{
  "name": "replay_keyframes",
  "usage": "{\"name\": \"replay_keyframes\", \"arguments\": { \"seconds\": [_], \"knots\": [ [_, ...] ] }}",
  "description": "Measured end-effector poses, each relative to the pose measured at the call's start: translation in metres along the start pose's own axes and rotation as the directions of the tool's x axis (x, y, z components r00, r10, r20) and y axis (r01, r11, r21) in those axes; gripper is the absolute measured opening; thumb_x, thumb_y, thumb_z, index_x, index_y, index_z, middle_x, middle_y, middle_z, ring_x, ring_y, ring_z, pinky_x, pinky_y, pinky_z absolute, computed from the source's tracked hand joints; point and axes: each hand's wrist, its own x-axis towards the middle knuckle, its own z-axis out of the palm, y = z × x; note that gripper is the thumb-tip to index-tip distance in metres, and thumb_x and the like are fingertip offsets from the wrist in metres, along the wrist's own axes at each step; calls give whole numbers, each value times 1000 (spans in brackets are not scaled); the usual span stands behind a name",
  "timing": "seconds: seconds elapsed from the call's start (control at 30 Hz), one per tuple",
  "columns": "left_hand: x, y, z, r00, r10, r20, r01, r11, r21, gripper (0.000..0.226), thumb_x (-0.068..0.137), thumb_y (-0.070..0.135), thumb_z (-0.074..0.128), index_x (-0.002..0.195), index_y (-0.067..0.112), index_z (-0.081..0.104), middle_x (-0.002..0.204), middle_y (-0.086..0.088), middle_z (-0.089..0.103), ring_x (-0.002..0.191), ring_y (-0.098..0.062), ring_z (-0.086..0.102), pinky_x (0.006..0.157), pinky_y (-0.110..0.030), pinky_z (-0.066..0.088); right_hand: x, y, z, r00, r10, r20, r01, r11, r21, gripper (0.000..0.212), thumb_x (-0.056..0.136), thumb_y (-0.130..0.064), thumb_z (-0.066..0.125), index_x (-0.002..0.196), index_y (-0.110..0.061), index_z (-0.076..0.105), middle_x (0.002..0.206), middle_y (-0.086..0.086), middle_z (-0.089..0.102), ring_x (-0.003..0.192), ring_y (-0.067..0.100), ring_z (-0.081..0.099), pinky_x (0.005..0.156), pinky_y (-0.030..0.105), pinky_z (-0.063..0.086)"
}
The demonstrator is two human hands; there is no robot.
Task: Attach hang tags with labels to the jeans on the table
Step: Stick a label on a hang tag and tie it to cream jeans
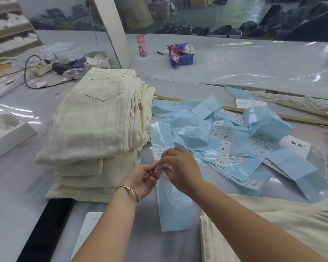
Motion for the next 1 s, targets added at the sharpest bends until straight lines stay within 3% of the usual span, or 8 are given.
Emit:
{"name": "replay_keyframes", "arguments": {
  "seconds": [0.33, 0.5, 0.63, 0.7, 0.77, 0.83, 0.87, 1.0],
  "knots": [
    [2, -4, -2, 996, 69, -64, -61, 992, 110, 17, 94, 12, 58, 80, 4, 62, 61, -2, 49, 38, -5, 44, 36, -13, 37, -5, -4, -7, 1000, 11, 9, -11, 998, 54, 4, 80, -9, 72, 78, -12, 73, 93, -2, 69, 93, 23, 55, 78, 28, 43],
    [11, -6, -8, 981, 147, -125, -127, 979, 157, 22, 99, 14, 49, 97, 1, 67, 80, -10, 62, 68, -20, 52, 65, -29, 40, -23, -23, -29, 996, 90, 18, -92, 967, 237, 9, 77, -8, 73, 79, -16, 70, 98, -8, 68, 96, 11, 56, 85, 21, 40],
    [16, -11, -10, 936, 252, -248, -187, 948, 256, 20, 98, 11, 49, 85, 3, 62, 57, -5, 50, 35, -9, 37, 37, -17, 27, -50, -29, -65, 966, 257, 17, -226, 812, 539, 16, 70, -7, 71, 78, -21, 68, 96, -12, 70, 99, 4, 62, 86, 14, 42],
    [17, -12, -11, 851, 419, -318, -208, 823, 529, 24, 95, 12, 52, 74, 5, 60, 64, -14, 51, 46, -24, 45, 47, -23, 29, -62, -26, -83, 921, 381, 75, -302, 582, 755, 18, 66, -9, 67, 82, -16, 69, 94, -5, 73, 92, 6, 66, 82, 14, 46],
    [9, -14, -8, 699, 642, -314, -37, 471, 881, 23, 94, 20, 51, 84, 3, 63, 89, -23, 60, 78, -39, 58, 61, -32, 37, -72, -18, -96, 842, 520, 145, -374, 368, 851, 22, 63, -5, 66, 84, -10, 68, 85, -1, 73, 83, 10, 65, 73, 16, 49],
    [-8, -22, 8, 590, 795, -140, 83, 113, 990, 28, 93, 29, 51, 113, 12, 63, 114, -16, 56, 104, -36, 56, 79, -36, 44, -82, -8, -104, 758, 629, 173, -465, 335, 820, 18, 71, 3, 68, 84, -10, 67, 78, -2, 70, 81, 15, 61, 73, 24, 48],
    [-16, -27, 21, 571, 821, -20, -5, 27, 1000, 31, 93, 31, 54, 118, 16, 63, 116, -12, 56, 105, -32, 57, 84, -36, 46, -87, -3, -108, 722, 669, 175, -506, 338, 794, 18, 77, 6, 65, 83, -11, 67, 77, -3, 70, 81, 16, 59, 74, 28, 46],
    [-49, -49, 82, 749, 534, 392, -534, 136, 835, 11, 89, 33, 67, 89, 25, 74, 90, 8, 69, 79, 2, 59, 73, -18, 44, -105, 9, -123, 666, 732, 141, -580, 390, 715, 19, 83, 6, 60, 84, -12, 66, 77, -3, 68, 76, 11, 57, 71, 24, 43]
  ]
}}
